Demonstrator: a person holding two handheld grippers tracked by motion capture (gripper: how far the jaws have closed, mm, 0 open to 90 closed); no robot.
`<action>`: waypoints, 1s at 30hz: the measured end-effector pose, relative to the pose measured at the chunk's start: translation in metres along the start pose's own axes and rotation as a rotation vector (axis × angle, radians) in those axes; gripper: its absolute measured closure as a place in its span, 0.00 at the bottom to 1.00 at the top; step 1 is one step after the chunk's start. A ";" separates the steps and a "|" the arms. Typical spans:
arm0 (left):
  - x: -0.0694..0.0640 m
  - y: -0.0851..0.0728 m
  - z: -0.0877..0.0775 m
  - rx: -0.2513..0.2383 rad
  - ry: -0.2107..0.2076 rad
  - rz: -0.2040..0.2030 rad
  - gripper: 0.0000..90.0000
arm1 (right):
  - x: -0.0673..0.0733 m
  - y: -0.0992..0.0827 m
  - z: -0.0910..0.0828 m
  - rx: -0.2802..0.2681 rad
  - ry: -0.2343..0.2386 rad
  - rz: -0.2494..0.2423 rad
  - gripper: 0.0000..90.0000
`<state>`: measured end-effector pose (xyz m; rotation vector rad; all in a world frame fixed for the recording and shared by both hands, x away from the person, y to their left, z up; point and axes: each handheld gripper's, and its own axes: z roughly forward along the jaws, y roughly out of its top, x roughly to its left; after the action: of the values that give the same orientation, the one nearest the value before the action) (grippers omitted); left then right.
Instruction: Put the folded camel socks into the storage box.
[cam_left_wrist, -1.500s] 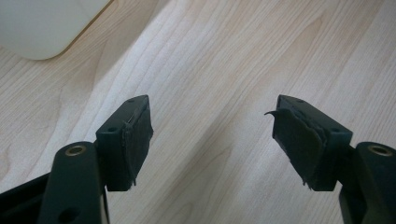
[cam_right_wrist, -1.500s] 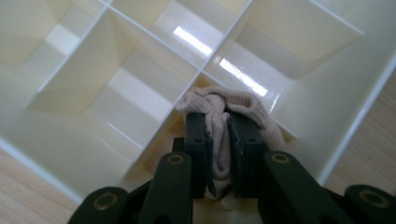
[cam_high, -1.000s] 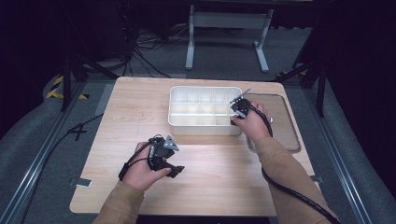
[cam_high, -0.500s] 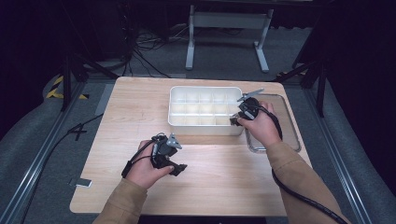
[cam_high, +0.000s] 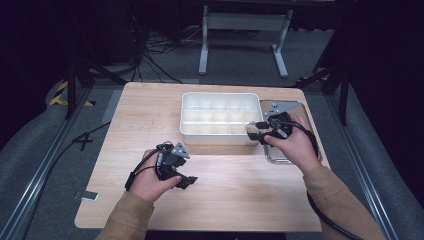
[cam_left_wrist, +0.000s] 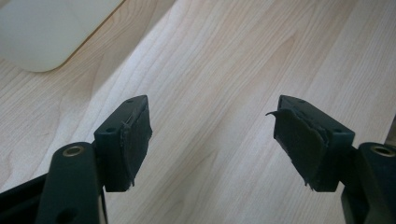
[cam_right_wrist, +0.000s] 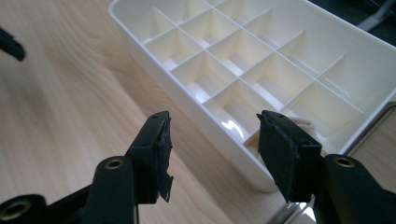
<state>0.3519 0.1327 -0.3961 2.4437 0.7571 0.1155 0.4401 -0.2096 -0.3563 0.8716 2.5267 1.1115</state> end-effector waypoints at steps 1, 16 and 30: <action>0.000 0.000 -0.001 0.001 -0.006 -0.001 0.31 | 0.003 -0.002 -0.003 -0.013 0.010 -0.009 0.51; -0.007 -0.001 0.000 0.002 -0.024 0.031 0.33 | 0.040 -0.045 -0.018 -0.035 0.134 -0.002 0.48; -0.004 -0.001 0.002 -0.005 -0.010 0.026 0.31 | 0.057 -0.074 -0.013 -0.061 0.185 -0.023 0.41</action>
<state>0.3482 0.1300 -0.3979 2.4479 0.7198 0.1145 0.3575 -0.2215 -0.4009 0.7541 2.6259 1.3099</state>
